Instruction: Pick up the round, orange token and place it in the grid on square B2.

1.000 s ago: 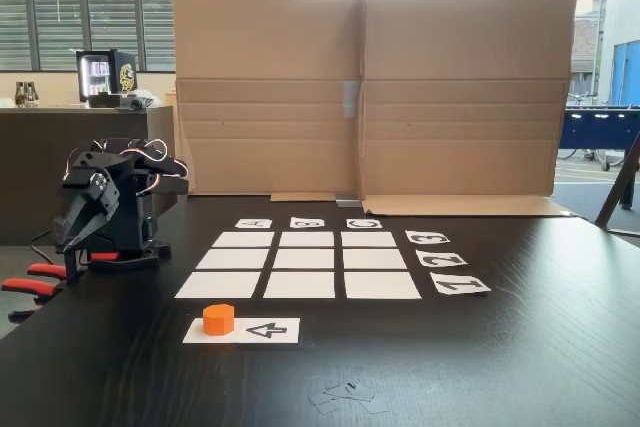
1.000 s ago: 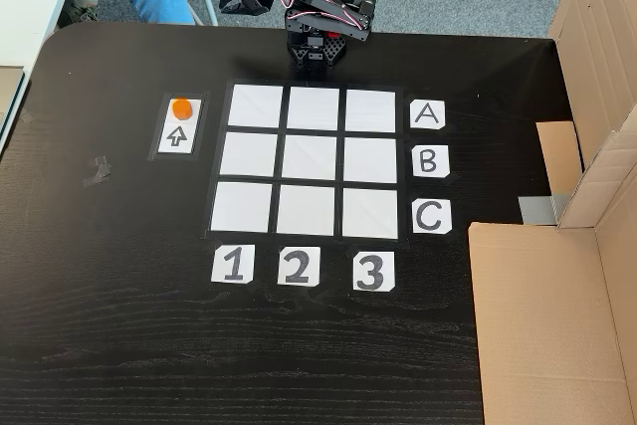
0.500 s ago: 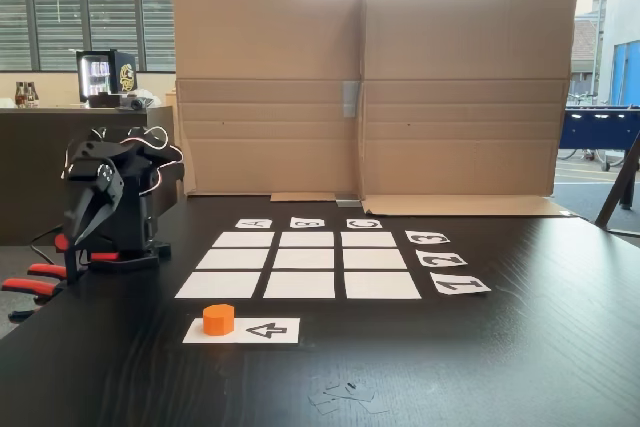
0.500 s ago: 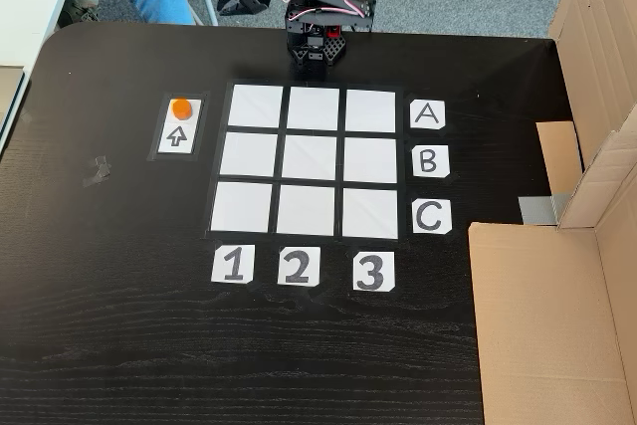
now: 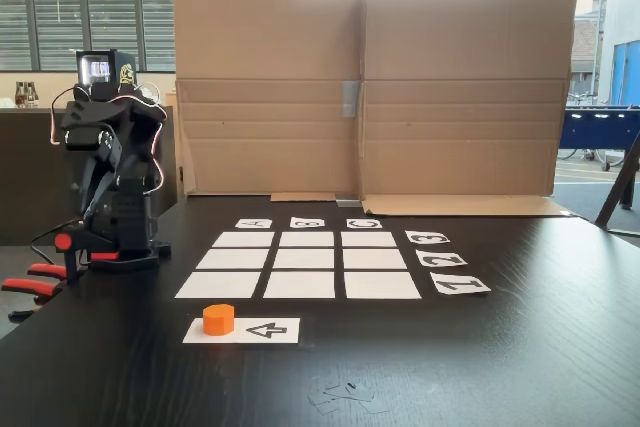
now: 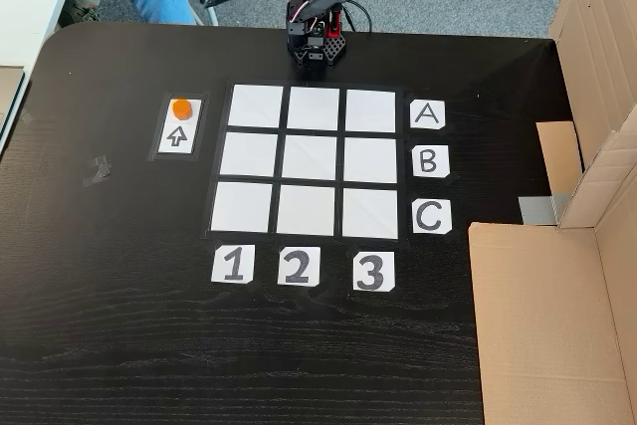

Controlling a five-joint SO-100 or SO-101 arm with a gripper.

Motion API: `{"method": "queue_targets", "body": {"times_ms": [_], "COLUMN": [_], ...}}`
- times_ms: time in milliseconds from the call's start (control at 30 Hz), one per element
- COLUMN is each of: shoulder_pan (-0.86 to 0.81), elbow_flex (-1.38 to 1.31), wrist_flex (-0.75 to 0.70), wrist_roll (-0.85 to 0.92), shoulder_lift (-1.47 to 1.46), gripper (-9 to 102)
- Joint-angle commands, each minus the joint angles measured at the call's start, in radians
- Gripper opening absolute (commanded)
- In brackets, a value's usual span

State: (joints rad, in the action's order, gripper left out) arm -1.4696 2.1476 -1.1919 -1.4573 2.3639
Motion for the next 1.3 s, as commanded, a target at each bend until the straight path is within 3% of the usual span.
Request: {"method": "queue_targets", "body": {"times_ms": [0,167,333,467,567,733,967,1267], "shoulder_pan": [0.025,0.072,0.078,0.091,0.107,0.155,0.212,0.336], "elbow_flex": [-0.181,-0.413,-0.655,-0.741,-0.746,-0.815,-0.896,-0.94], "wrist_flex": [-0.083,-0.227,-0.345,-0.35,-0.35,-0.348,-0.333,-0.334], "wrist_roll": [0.037,0.095,0.129,0.149,0.201,0.307,0.414,0.419], "shoulder_lift": [-0.153,-0.388,-0.632,-0.761,-0.804,-0.896,-1.002,-1.108], "gripper": [-1,0,10,25,55,68,71,75]}}
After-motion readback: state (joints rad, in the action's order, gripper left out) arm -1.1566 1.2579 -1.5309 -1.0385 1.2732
